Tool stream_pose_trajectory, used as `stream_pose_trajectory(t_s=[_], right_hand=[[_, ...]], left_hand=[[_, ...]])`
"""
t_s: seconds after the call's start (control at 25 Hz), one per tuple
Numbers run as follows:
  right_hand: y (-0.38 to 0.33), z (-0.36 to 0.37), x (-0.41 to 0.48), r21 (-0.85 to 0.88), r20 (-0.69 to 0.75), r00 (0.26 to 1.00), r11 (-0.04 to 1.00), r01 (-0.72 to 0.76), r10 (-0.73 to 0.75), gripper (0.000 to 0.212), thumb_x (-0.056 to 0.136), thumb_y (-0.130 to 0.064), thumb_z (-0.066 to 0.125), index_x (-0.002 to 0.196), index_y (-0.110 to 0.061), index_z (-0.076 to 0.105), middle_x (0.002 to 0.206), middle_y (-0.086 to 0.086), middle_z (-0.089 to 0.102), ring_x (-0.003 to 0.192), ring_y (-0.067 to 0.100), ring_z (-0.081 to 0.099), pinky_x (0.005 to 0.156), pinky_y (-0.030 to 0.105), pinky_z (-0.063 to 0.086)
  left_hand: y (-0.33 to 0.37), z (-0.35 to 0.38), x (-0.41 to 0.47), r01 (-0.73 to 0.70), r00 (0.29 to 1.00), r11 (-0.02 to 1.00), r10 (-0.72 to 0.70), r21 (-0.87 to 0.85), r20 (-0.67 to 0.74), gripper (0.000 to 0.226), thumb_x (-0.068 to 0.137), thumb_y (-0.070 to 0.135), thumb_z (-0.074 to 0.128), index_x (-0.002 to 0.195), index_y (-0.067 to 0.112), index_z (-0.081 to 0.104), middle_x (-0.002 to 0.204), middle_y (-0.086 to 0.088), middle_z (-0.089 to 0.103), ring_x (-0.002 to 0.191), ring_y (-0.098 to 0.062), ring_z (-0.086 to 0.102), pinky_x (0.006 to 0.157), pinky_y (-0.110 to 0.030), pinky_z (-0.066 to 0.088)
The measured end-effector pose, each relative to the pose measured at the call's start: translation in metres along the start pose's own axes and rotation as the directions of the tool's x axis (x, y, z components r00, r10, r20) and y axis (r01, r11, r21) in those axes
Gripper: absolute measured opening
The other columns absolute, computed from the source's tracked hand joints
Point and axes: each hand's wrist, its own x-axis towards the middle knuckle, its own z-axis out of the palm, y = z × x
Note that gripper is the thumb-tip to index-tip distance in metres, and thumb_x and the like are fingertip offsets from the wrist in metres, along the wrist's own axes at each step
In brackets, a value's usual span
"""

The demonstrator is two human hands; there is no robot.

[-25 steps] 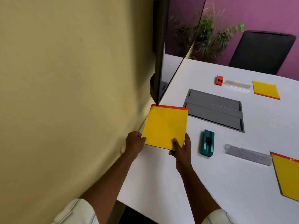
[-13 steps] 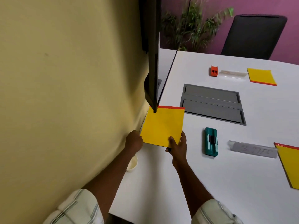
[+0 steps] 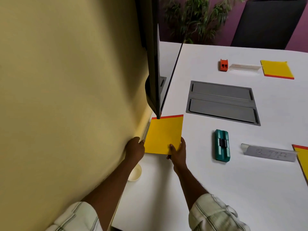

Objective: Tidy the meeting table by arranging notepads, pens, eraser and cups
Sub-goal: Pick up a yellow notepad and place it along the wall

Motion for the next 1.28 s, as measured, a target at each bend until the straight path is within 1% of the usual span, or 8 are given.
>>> stream_pose_trajectory(t_s=[0.08,0.24,0.52,0.76,0.92,1.0,1.12,1.28], right_hand=[[0.004,0.002,0.005,0.006,-0.005,1.0,1.0,-0.011,0.011,0.056,0.096,-0.018,0.055,0.144,-0.018,0.027,0.132,0.011,0.047,0.087,0.024,0.061,0.05,0.03,0.054],[0.011,0.007,0.012,0.002,0.009,0.999,0.999,-0.033,0.033,0.057,0.096,-0.02,0.056,0.145,-0.018,0.026,0.134,0.011,0.046,0.096,0.031,0.061,0.054,0.034,0.055],[0.024,0.011,0.017,-0.017,0.049,0.997,0.998,-0.057,0.058,0.059,0.096,-0.02,0.054,0.145,-0.019,0.022,0.134,0.009,0.045,0.096,0.028,0.06,0.054,0.031,0.056],[0.028,0.016,0.018,-0.041,0.056,0.996,0.997,-0.068,0.07,0.065,0.095,-0.018,0.057,0.147,-0.019,0.018,0.137,0.01,0.044,0.11,0.034,0.056,0.062,0.033,0.057],[0.024,0.017,0.025,-0.075,0.052,0.992,0.991,-0.109,0.113,0.08,0.084,-0.035,0.061,0.148,-0.018,0.017,0.136,0.01,0.044,0.111,0.035,0.054,0.073,0.047,0.057],[0.024,0.017,0.029,-0.161,0.034,0.987,0.975,-0.152,0.159,0.076,0.089,-0.028,0.063,0.149,-0.017,0.017,0.139,0.014,0.044,0.115,0.039,0.052,0.082,0.053,0.055],[0.029,0.013,0.038,-0.475,-0.029,0.985,0.864,-0.165,0.172,0.075,0.091,-0.027,0.063,0.149,-0.009,0.019,0.143,0.018,0.042,0.126,0.039,0.045,0.102,0.051,0.043],[0.026,0.013,0.038,-0.652,-0.071,0.981,0.736,-0.182,0.179,0.073,0.09,-0.037,0.062,0.146,-0.011,0.025,0.134,0.016,0.045,0.122,0.037,0.048,0.095,0.049,0.045]], left_hand=[[0.001,0.004,0.003,-0.012,1.0,1.0,0.012,-0.006,0.016,0.036,0.098,0.022,0.046,0.12,-0.005,0.055,0.124,-0.021,0.059,0.114,-0.032,0.055,0.084,-0.033,0.042],[0.002,0.008,0.006,0.008,0.999,0.998,-0.005,-0.066,0.041,0.044,0.099,0.024,0.043,0.135,-0.001,0.046,0.139,-0.017,0.049,0.129,-0.03,0.046,0.101,-0.033,0.038],[-0.004,0.006,0.009,-0.002,1.0,0.995,0.003,-0.095,0.007,0.041,0.1,0.023,0.04,0.127,-0.005,0.052,0.129,-0.02,0.056,0.12,-0.032,0.052,0.096,-0.033,0.04],[-0.006,0.007,0.006,0.025,0.999,0.996,-0.023,-0.091,0.022,0.042,0.1,0.024,0.039,0.126,-0.007,0.051,0.128,-0.022,0.056,0.118,-0.033,0.052,0.097,-0.036,0.04],[-0.004,0.006,0.007,0.03,0.999,0.997,-0.027,-0.078,0.043,0.044,0.1,0.026,0.039,0.13,-0.005,0.048,0.133,-0.021,0.053,0.122,-0.032,0.05,0.098,-0.035,0.04],[-0.002,0.006,0.007,0.033,0.998,0.998,-0.03,-0.06,0.048,0.046,0.1,0.027,0.039,0.136,-0.002,0.043,0.139,-0.018,0.049,0.127,-0.03,0.046,0.101,-0.033,0.037],[0.0,0.007,0.007,0.033,0.998,0.999,-0.032,-0.035,0.055,0.048,0.1,0.027,0.04,0.139,-0.001,0.039,0.143,-0.017,0.044,0.132,-0.029,0.043,0.104,-0.032,0.035],[0.0,0.007,0.005,0.036,0.998,0.999,-0.035,-0.011,0.06,0.048,0.101,0.027,0.039,0.14,-0.001,0.038,0.144,-0.017,0.044,0.132,-0.029,0.042,0.104,-0.032,0.034]])
